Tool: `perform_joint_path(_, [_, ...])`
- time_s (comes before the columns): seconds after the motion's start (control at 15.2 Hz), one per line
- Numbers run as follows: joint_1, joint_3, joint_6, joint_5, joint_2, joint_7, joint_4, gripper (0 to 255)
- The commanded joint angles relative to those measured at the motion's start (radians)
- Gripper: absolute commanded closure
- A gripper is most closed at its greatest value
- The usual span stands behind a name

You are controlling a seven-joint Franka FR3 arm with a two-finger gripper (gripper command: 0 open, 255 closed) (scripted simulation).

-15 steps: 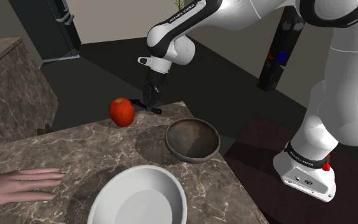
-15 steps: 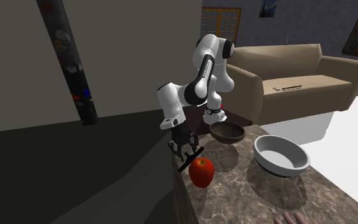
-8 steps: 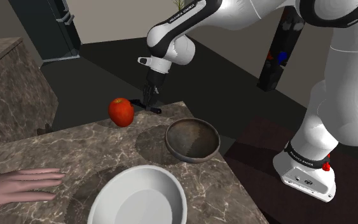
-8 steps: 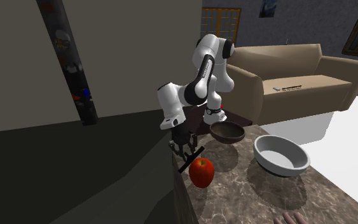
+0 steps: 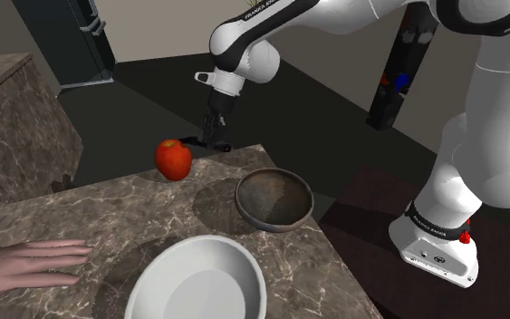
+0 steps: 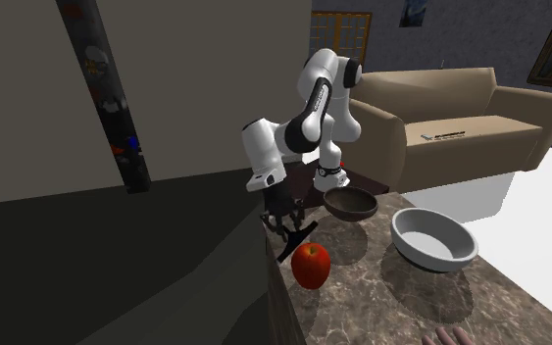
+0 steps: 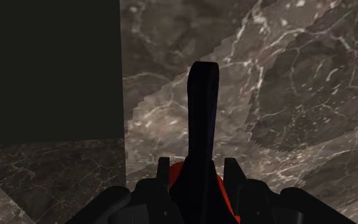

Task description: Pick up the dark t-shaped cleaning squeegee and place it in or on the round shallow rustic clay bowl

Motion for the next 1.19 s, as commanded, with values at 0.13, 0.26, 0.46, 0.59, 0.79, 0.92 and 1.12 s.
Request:
perform_joint_path(0.13, [0.002, -0.006, -0.036, -0.024, -0.025, 0.033, 0.019, 255])
perform_joint_path(0.26, [0.003, -0.009, -0.054, -0.035, -0.037, 0.048, 0.029, 255])
perform_joint_path(0.46, [0.003, -0.012, -0.081, -0.051, -0.053, 0.071, 0.046, 255])
perform_joint_path(0.59, [0.004, -0.015, -0.1, -0.061, -0.063, 0.085, 0.058, 255])
perform_joint_path(0.79, [0.004, -0.018, -0.129, -0.075, -0.077, 0.107, 0.078, 255])
perform_joint_path(0.92, [0.004, -0.02, -0.148, -0.084, -0.085, 0.121, 0.093, 255])
perform_joint_path(1.12, [0.003, -0.022, -0.178, -0.097, -0.097, 0.142, 0.117, 255])
